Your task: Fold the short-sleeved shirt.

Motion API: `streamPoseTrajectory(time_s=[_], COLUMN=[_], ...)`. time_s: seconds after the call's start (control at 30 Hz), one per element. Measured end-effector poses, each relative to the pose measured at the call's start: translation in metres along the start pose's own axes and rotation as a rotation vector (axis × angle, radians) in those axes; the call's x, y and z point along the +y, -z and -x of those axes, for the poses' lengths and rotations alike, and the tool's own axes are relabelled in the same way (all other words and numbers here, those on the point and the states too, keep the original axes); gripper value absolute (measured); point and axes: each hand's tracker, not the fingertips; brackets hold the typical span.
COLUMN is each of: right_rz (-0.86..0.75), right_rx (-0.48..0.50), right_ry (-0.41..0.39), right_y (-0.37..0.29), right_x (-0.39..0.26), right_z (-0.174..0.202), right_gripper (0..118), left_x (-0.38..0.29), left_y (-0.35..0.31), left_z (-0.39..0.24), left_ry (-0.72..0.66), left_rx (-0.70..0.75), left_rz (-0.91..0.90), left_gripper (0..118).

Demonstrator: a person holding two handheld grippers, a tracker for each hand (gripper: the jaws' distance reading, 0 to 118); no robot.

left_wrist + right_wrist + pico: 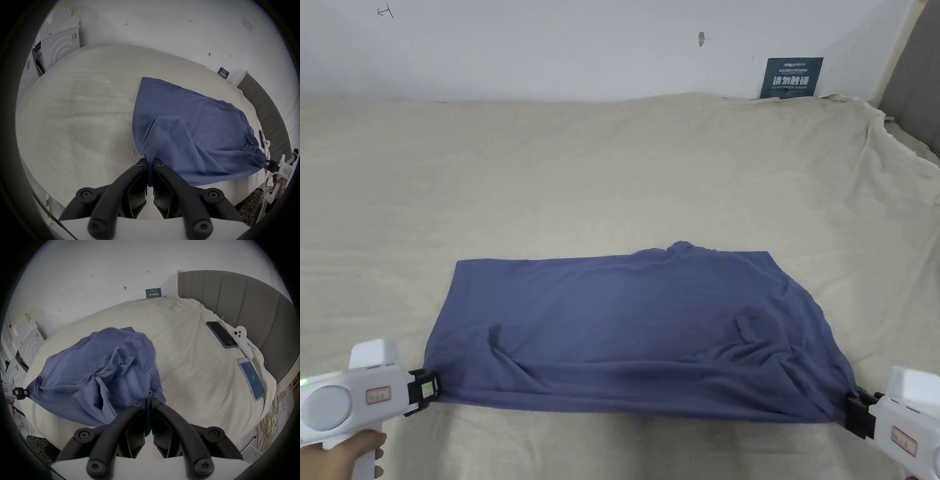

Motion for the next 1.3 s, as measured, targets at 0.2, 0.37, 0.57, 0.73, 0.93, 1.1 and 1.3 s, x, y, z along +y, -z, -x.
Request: streamPoseTrajectory(time_s=[0.2,0.37,0.57,0.73,0.93,1.1,1.3], right_rz=[0.094,0.126,0.113,-0.045,-0.318,-0.478,-0.580], right_rx=[-0.019,-0.043,-0.050,-0.036,0.022,0.048,-0.001], right_ry=[0.024,0.034,0.038,-0.023,-0.068,-0.110,-0.175], right_y=[0.009,0.029,0.017,-0.028,-0.099,-0.126,-0.135], right_x=[-0.038,-0.053,-0.045,-0.010,0.040,0.060,0.062], right_z=[-0.003,-0.002,0.002,0.014,0.052,0.080,0.108], right_gripper=[4,4,11,76,76,76,64], left_x=[-0.046,-0.059,-0.053,-0.033,0.001,0.013,0.004], left_y=[0.002,0.028,0.021,-0.016,-0.083,-0.111,-0.121], left_z=[0.008,0.014,0.008,-0.011,-0.063,-0.099,-0.117], left_ry=[-0.001,-0.029,-0.039,-0.074,0.031,0.111,0.184], left_rx=[0.025,0.049,0.075,0.016,0.014,0.049,0.044], left_rz=[0.070,0.087,0.091,0.004,-0.285,-0.495,-0.660], left_gripper=[4,3,14,92,93,88,44])
